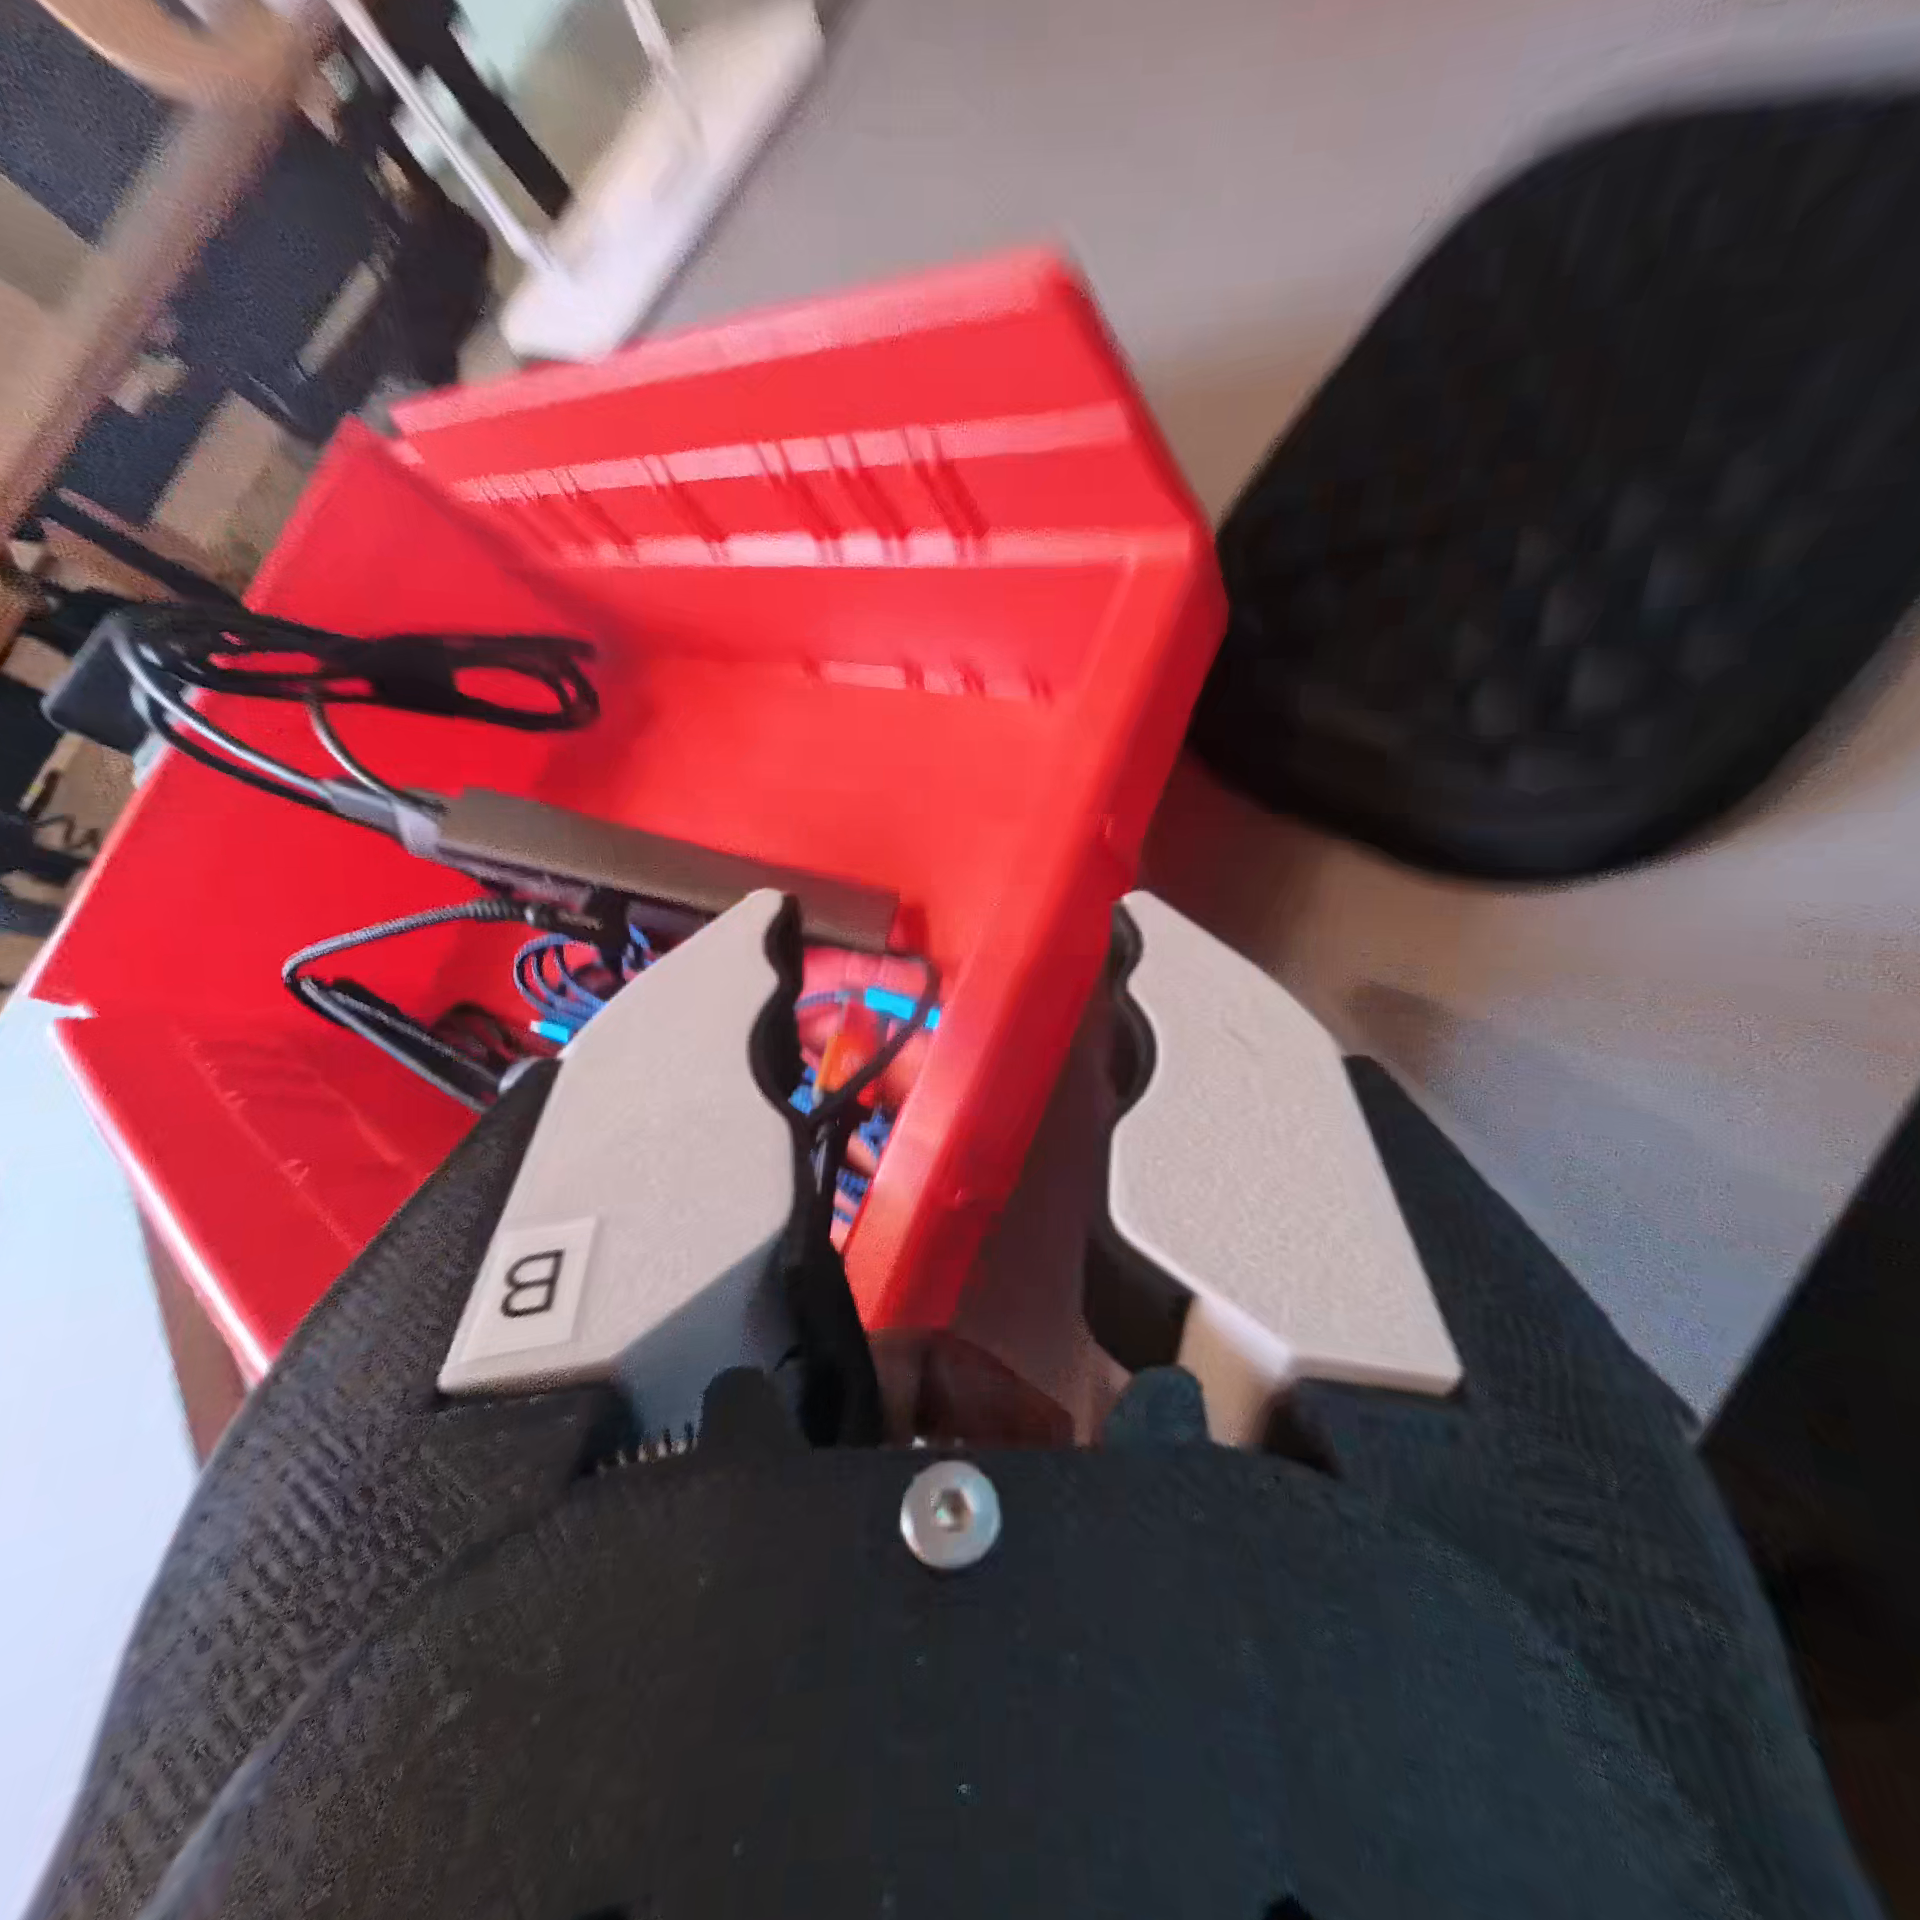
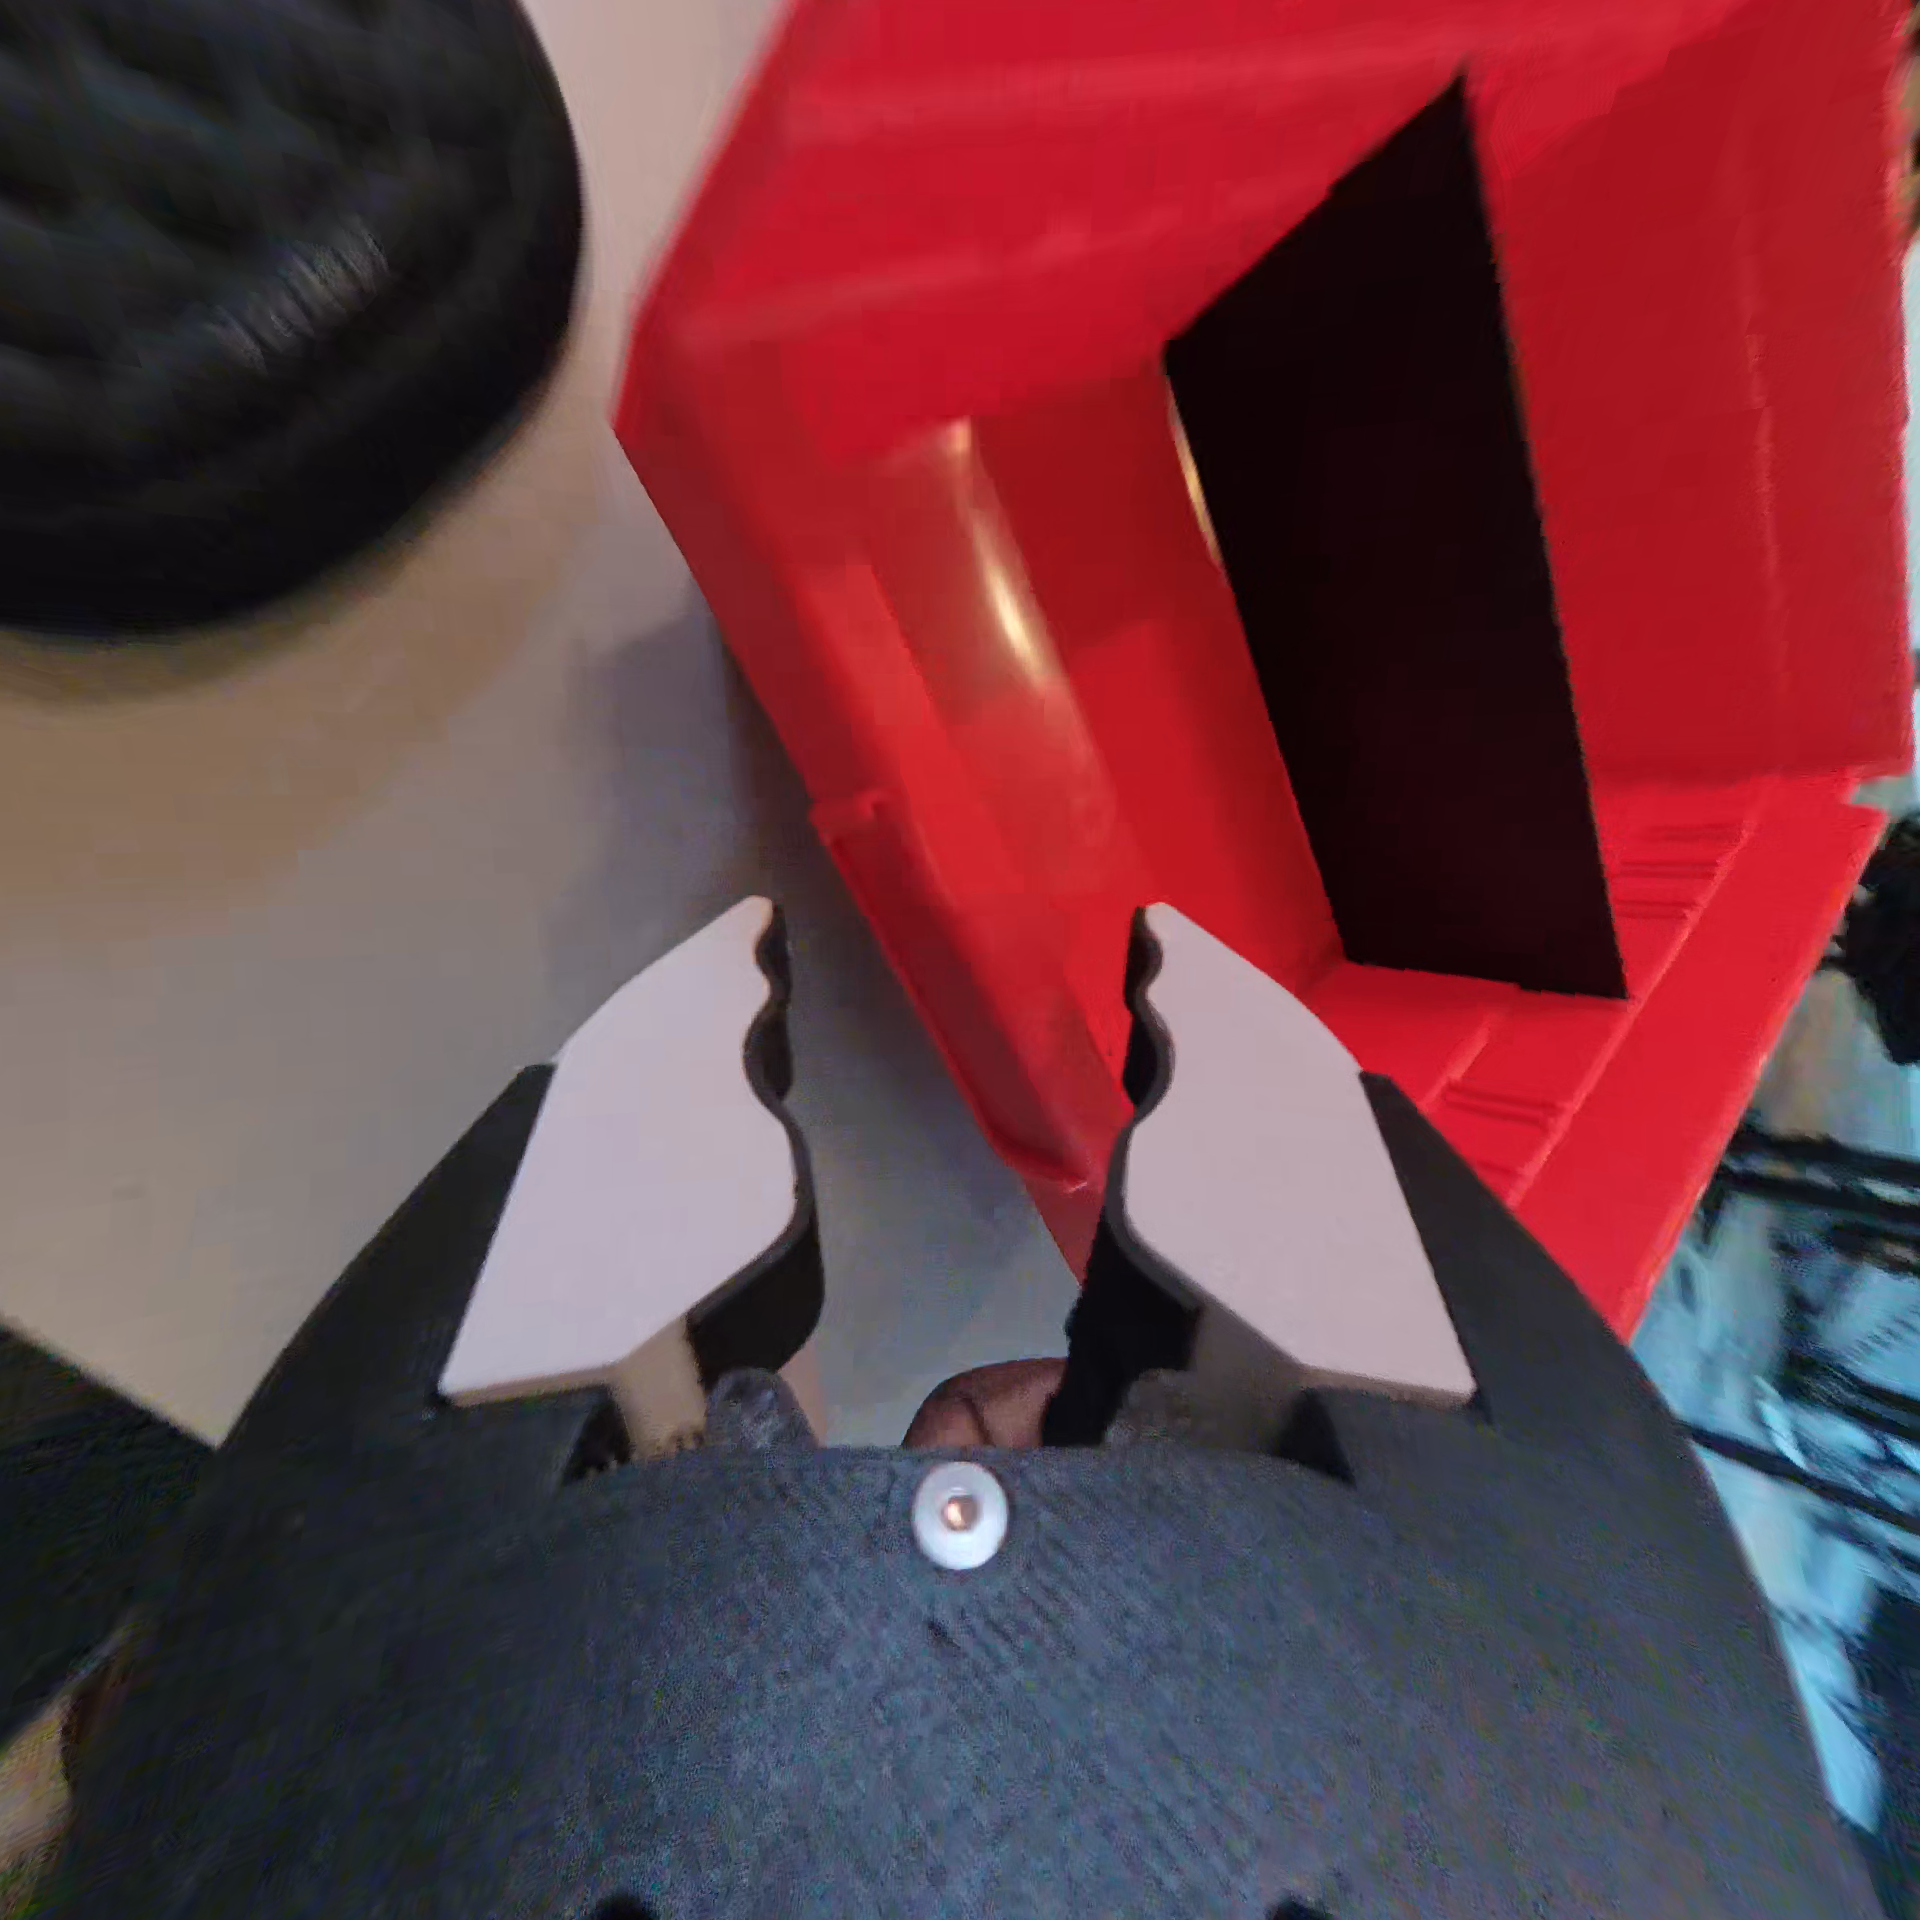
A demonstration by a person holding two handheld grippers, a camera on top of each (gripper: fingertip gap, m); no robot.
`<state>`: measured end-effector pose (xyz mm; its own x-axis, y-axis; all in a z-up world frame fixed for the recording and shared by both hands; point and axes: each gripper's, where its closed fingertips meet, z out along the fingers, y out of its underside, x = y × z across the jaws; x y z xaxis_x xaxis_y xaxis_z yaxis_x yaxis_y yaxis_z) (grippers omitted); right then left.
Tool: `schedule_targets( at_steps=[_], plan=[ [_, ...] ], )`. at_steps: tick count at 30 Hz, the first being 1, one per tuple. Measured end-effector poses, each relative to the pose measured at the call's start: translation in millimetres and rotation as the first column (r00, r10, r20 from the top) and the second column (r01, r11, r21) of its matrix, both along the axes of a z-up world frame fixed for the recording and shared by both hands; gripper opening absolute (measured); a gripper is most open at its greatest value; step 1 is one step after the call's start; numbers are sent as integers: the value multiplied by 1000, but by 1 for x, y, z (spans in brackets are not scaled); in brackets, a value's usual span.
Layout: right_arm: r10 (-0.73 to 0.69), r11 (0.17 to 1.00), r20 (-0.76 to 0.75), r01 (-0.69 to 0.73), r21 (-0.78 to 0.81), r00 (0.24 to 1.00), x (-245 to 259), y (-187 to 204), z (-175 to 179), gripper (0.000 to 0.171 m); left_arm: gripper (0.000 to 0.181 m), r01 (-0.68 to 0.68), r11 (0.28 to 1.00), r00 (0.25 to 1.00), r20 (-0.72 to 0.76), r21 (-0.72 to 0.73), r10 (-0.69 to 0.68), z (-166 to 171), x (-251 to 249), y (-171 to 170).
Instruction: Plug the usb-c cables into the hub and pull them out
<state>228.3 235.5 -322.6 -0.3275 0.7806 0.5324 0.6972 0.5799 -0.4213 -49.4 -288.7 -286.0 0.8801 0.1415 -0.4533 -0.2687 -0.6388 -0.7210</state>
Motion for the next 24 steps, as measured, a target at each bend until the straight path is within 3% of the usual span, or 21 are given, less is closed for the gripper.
schedule_targets(
  at_steps=[2,4,7,9,12,17,19,24],
  plan=[
    [42,990,-145,-60,-124,988,-9,-21,28,71,70,2,978,999,50,210,-12,34,13,7],
    [58,956,-345,-152,-251,937,-23,-46,69,79,75,-63,908,992,128,415,11,72,18,11],
    [76,840,-662,-405,-361,746,-43,-100,138,90,93,-206,799,963,261,565,63,109,13,16],
    [72,733,-770,-557,-391,635,-51,-138,165,102,98,-310,751,931,347,583,114,121,3,20],
    [40,589,-816,-674,-447,576,-71,-185,169,120,103,-385,745,894,422,545,153,125,-13,30],
    [-31,420,-675,-603,-678,737,-121,-221,92,109,92,-464,826,820,508,320,263,97,-52,37],
    [-58,345,-601,-549,-761,797,-128,-222,80,102,90,-504,834,782,529,226,329,83,-69,34],
    [-234,249,-623,-573,-780,747,-125,-194,96,83,78,-607,794,685,492,-23,537,37,-108,21]
  ],
)
